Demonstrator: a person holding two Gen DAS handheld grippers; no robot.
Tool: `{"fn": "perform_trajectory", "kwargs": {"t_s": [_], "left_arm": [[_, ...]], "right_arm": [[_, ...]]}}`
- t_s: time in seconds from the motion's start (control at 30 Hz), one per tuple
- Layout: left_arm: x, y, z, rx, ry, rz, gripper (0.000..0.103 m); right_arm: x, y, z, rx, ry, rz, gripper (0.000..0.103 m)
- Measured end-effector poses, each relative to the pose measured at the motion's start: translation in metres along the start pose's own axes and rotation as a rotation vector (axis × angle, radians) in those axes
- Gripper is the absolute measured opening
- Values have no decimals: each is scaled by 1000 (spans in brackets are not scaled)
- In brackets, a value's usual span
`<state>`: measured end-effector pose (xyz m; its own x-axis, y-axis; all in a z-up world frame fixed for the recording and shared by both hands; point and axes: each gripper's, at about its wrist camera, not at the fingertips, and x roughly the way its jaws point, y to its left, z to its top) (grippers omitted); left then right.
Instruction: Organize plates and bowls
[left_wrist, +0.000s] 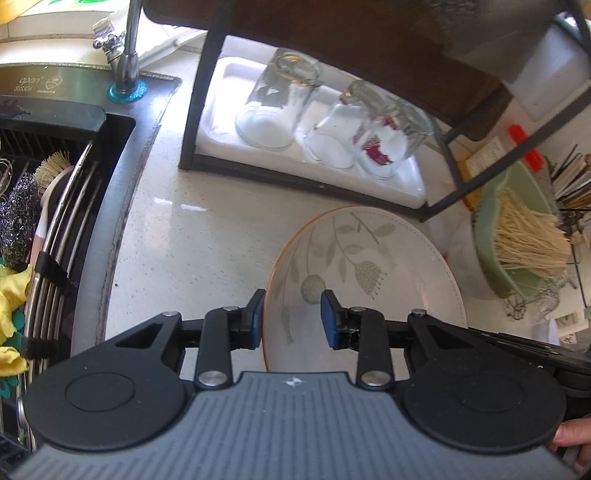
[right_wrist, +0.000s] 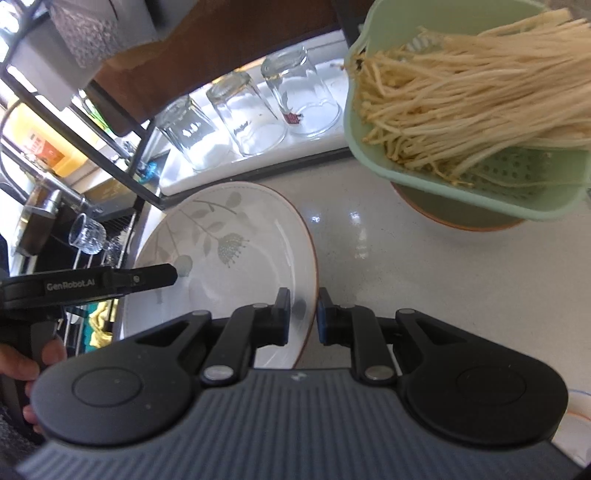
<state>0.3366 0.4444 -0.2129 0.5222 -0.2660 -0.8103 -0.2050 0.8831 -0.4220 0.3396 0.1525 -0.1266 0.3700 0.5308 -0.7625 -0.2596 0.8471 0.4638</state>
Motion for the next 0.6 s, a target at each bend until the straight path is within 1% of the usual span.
{"fn": "perform_trajectory", "kwargs": {"t_s": [0.17,0.47,0.6], "left_arm": [[-17,-17,-8,36,-10,-1,36],[-44,-32,-18,21,7,-67,36],[-52,-48,-26,31,11,-95,36]], "right_arm": [[-20,-1,-6,22,-25,-6,18],[-57,-6,-16,68,-78,13,18],[-76,-11,-22,70,-98,6,17]]}}
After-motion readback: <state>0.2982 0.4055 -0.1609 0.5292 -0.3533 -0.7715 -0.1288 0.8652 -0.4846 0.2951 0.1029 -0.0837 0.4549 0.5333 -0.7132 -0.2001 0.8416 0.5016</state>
